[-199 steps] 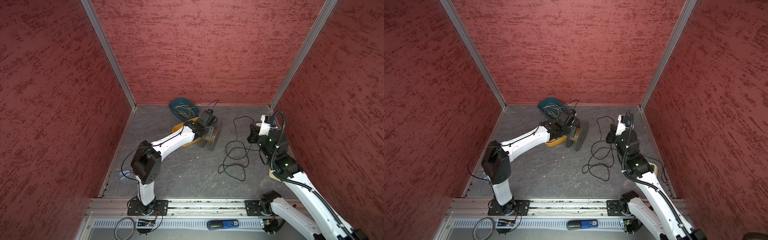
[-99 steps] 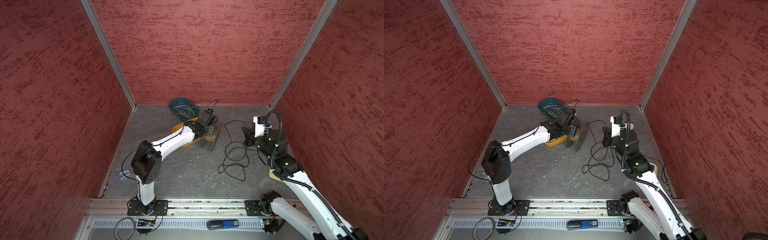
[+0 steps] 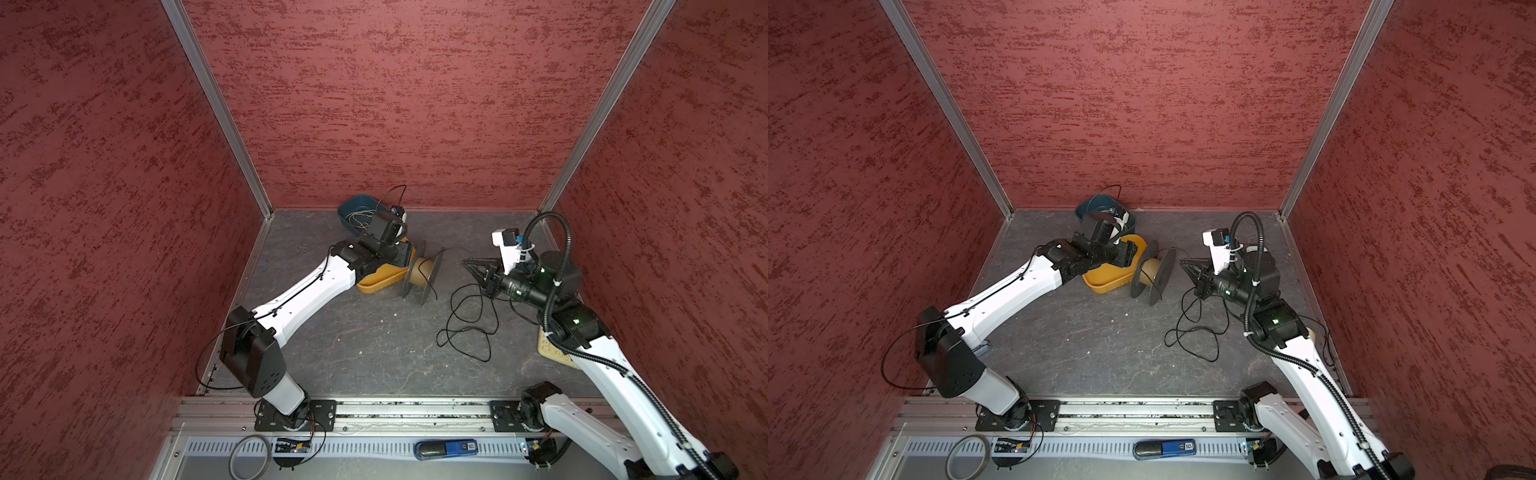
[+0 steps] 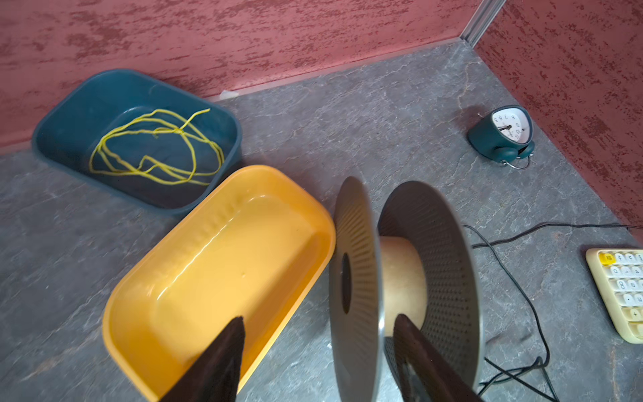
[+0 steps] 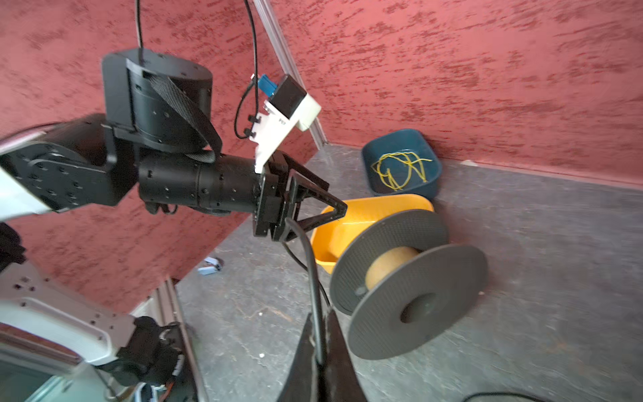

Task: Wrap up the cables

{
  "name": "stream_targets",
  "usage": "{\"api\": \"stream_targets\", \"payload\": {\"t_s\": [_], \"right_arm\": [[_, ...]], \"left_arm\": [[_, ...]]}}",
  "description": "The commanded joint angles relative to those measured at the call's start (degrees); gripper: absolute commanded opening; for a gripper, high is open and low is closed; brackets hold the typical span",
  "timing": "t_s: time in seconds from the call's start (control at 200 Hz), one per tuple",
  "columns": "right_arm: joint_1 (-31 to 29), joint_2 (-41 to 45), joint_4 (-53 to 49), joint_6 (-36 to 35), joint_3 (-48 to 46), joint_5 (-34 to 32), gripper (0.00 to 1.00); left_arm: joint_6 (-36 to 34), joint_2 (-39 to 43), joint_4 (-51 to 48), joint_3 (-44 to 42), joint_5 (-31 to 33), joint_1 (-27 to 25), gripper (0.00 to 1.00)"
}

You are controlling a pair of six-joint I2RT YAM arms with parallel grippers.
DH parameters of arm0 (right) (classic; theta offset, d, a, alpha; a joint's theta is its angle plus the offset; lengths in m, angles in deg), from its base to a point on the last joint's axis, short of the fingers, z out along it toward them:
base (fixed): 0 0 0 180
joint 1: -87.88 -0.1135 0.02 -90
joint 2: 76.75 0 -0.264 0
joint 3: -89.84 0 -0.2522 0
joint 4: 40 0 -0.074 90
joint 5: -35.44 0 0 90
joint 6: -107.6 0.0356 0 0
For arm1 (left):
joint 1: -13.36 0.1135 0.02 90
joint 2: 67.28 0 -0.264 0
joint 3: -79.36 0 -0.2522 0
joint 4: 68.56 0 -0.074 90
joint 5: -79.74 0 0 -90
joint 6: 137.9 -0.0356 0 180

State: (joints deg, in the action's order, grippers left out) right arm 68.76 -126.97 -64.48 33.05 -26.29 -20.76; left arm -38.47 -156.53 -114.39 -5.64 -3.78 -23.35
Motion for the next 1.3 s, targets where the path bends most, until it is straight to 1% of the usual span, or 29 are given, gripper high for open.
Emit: {"api": "stream_targets", "payload": {"t_s": [0.0, 0.11, 0.165, 0.256, 0.446, 0.566, 0.676, 0.762, 0.902, 1.072, 1.132, 1.222, 1.298], "right_arm": [[0.05, -1.21, 7.53, 4.69, -3.12, 5.74, 0.0], [0.03, -2.17, 16.98, 8.75, -8.9, 5.51, 0.0], [0.04, -3.22, 19.41, 9.34, -10.64, 4.65, 0.0], [0.05, -5.57, 20.56, 8.01, -12.3, 2.01, 0.0], [0.14, -9.19, 20.47, 3.82, -13.13, -3.12, 0.0], [0.15, -10.94, 20.97, 3.63, -12.7, -4.98, 0.0], [0.22, -11.63, 20.31, 3.93, -12.21, -10.11, 0.0], [0.3, -11.99, 20.65, 3.76, -11.78, -10.65, 0.0], [0.22, -12.79, 20.26, 3.04, -10.82, -10.79, 0.0], [0.25, -13.55, 20.47, 2.99, -10.46, -9.83, 0.0], [0.22, -13.75, 20.74, 2.85, -10.6, -9.22, 0.0], [0.26, -14.03, 20.19, 2.17, -10.67, -8.67, 0.0], [0.22, -14.33, 19.27, 1.16, -10.49, -7.52, 0.0]], "left_arm": [[1.5, 3.77, 0.49, -4.04, -1.86, 1.86, 0.69], [2.66, 7.08, 2.03, -8.25, -4.28, 3.91, 0.69], [3.28, 8.24, 2.52, -9.87, -4.63, 4.38, 0.69], [4.0, 9.82, 4.31, -12.51, -5.28, 4.49, 0.69], [3.59, 11.17, 10.21, -17.38, -8.71, 4.49, 0.68], [3.02, 12.37, 15.14, -20.58, -11.92, 4.17, 0.65], [1.4, 14.04, 21.59, -24.94, -13.28, 2.11, 0.63], [-0.16, 14.12, 24.54, -27.11, -13.36, 0.43, 0.64], [-1.11, 12.09, 26.49, -27.44, -15.06, -0.89, 0.65], [-1.64, 8.89, 26.9, -26.96, -12.24, -2.62, 0.65], [-1.0, 7.86, 27.04, -26.68, -11.58, -2.74, 0.63], [-0.78, 6.82, 27.61, -26.48, -11.55, -3.03, 0.58], [-0.43, 6.04, 27.86, -26.08, -10.97, -3.37, 0.57]]}}
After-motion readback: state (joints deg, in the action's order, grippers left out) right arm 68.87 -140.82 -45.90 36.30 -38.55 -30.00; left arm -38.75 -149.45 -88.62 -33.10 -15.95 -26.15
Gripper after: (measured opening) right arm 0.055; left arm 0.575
